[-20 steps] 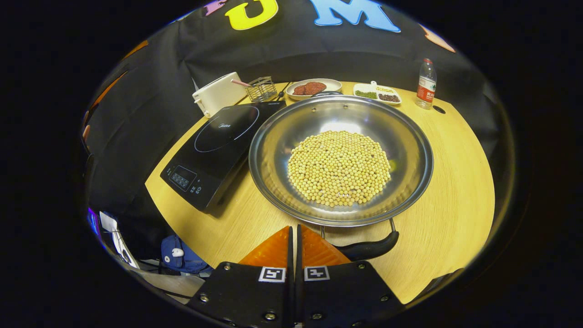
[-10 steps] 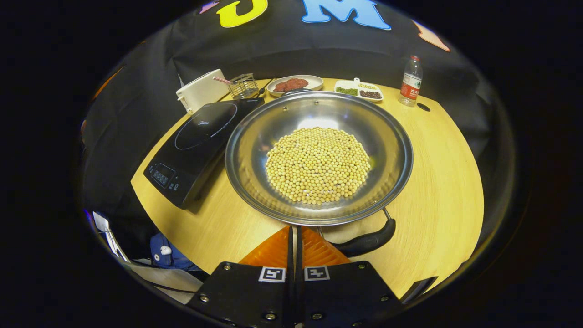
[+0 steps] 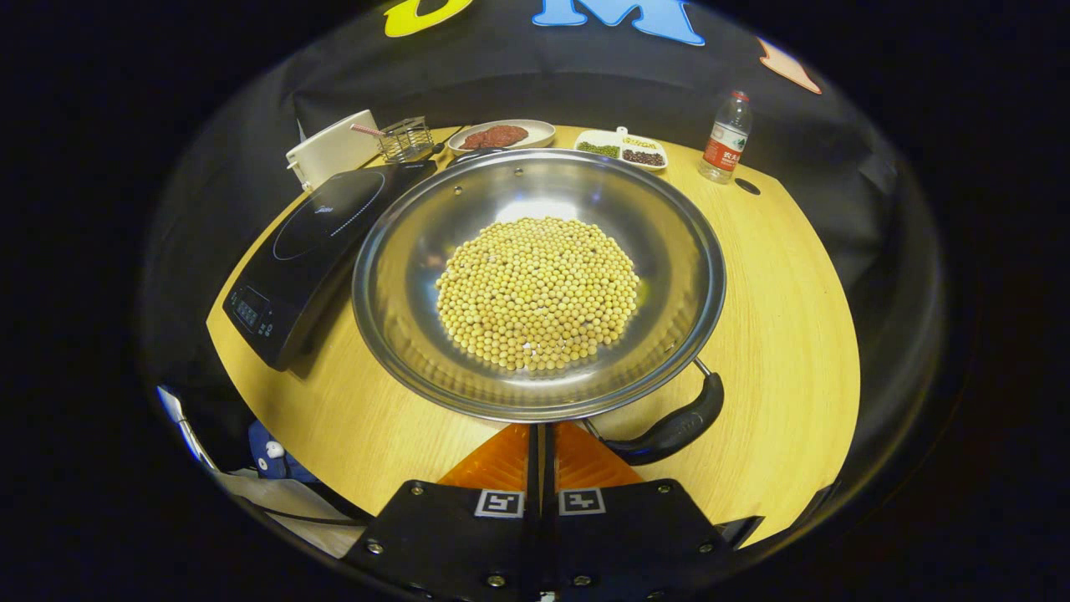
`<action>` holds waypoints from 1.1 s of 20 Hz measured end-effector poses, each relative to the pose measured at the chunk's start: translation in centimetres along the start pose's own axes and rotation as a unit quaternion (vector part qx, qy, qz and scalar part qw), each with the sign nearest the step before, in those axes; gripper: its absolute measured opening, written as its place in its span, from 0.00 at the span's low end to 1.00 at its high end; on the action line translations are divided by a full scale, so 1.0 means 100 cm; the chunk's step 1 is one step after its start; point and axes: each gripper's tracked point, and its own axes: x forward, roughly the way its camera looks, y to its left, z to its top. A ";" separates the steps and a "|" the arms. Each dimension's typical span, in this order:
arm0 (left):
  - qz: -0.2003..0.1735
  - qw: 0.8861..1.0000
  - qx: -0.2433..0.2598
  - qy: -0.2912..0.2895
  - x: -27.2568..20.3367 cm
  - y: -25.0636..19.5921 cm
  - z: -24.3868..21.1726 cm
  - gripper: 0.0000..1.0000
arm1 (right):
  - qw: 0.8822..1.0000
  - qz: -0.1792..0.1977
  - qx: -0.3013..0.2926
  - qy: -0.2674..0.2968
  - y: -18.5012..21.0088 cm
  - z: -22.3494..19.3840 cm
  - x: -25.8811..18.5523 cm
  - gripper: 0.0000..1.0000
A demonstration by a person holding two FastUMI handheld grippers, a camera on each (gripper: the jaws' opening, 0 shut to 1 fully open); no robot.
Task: First push the handle of the pot to place it horizontally, then grasp the pot with both hands and set it on the induction cooktop.
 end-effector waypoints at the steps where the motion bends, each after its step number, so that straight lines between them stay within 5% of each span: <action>1: 0.001 1.000 0.000 0.001 0.001 0.000 -0.002 0.98 | 1.000 -0.008 -0.003 0.002 -0.007 0.000 0.001 0.01; 10: 0.002 1.000 0.000 0.009 0.012 0.003 -0.009 0.98 | 0.996 -0.084 -0.016 0.011 -0.073 0.013 0.007 0.01; 22: 0.026 0.999 0.004 0.023 0.016 0.031 -0.022 0.98 | 0.970 -0.181 -0.160 -0.032 -0.127 0.056 0.026 0.01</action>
